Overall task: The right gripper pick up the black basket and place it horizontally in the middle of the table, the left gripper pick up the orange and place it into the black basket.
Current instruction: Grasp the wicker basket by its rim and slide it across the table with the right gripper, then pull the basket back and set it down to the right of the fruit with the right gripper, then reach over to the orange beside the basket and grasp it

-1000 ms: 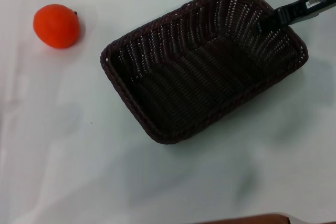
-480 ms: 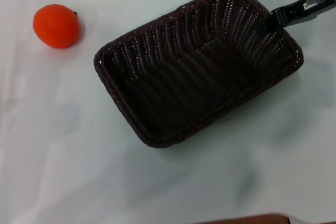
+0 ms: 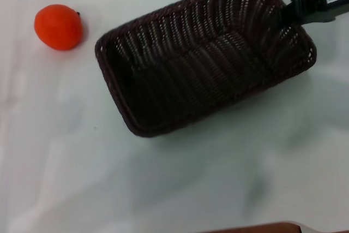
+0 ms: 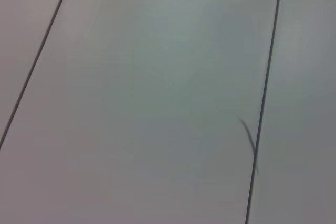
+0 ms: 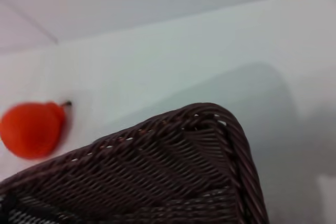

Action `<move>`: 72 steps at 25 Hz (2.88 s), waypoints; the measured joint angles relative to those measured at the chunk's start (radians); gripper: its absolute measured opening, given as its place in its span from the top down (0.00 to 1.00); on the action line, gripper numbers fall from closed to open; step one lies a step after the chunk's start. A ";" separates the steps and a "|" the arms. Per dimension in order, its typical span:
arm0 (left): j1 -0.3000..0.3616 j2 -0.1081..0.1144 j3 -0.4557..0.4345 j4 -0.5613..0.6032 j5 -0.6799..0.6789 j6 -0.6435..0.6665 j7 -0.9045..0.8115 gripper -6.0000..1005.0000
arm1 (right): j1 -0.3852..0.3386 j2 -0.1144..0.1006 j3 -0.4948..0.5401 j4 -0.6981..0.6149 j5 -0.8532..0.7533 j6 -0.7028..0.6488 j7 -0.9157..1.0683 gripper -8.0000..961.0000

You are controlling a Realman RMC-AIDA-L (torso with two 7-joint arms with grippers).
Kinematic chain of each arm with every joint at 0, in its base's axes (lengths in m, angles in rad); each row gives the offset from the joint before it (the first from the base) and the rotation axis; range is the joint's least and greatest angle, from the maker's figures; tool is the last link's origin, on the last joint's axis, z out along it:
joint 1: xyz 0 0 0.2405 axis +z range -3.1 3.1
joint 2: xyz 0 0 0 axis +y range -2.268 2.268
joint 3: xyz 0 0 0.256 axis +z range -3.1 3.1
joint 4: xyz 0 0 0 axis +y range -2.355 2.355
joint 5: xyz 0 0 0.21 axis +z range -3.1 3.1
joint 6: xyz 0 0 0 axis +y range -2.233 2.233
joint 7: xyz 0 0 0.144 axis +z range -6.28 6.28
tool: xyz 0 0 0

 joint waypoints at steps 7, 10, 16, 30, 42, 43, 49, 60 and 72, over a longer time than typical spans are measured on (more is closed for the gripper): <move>-0.016 0.000 0.012 -0.009 0.007 0.039 0.003 0.10 | -0.097 0.019 -0.002 -0.081 0.059 0.004 0.106 0.80; -0.032 -0.001 0.014 -0.007 0.008 0.053 0.021 0.10 | -0.127 0.022 -0.004 -0.071 0.095 -0.018 0.125 0.80; -0.060 -0.002 0.028 -0.007 0.008 0.095 0.028 0.10 | -0.183 0.028 -0.009 -0.063 0.152 -0.071 0.157 0.80; -0.089 -0.008 0.058 0.006 0.008 0.127 0.021 0.10 | -0.210 0.020 -0.025 -0.005 0.215 -0.130 0.118 0.70; -0.134 0.058 0.354 -0.111 0.011 0.436 -0.225 0.10 | -0.264 0.015 0.024 -0.029 0.367 -0.084 0.017 0.46; -0.151 0.069 0.385 -0.118 0.011 0.473 -0.249 0.10 | -0.269 0.015 0.039 -0.035 0.385 -0.077 -0.001 0.43; -0.257 0.077 0.476 -0.130 0.011 0.691 -0.285 0.10 | -0.298 0.015 0.117 -0.041 0.504 -0.036 -0.116 0.27; -0.334 0.052 0.467 -0.191 0.006 1.002 -0.285 0.22 | -0.325 0.011 0.236 -0.021 0.593 0.012 -0.241 0.27; -0.283 0.037 0.411 -0.224 0.002 1.015 -0.288 0.56 | -0.334 0.002 0.341 0.075 0.707 0.022 -0.418 0.28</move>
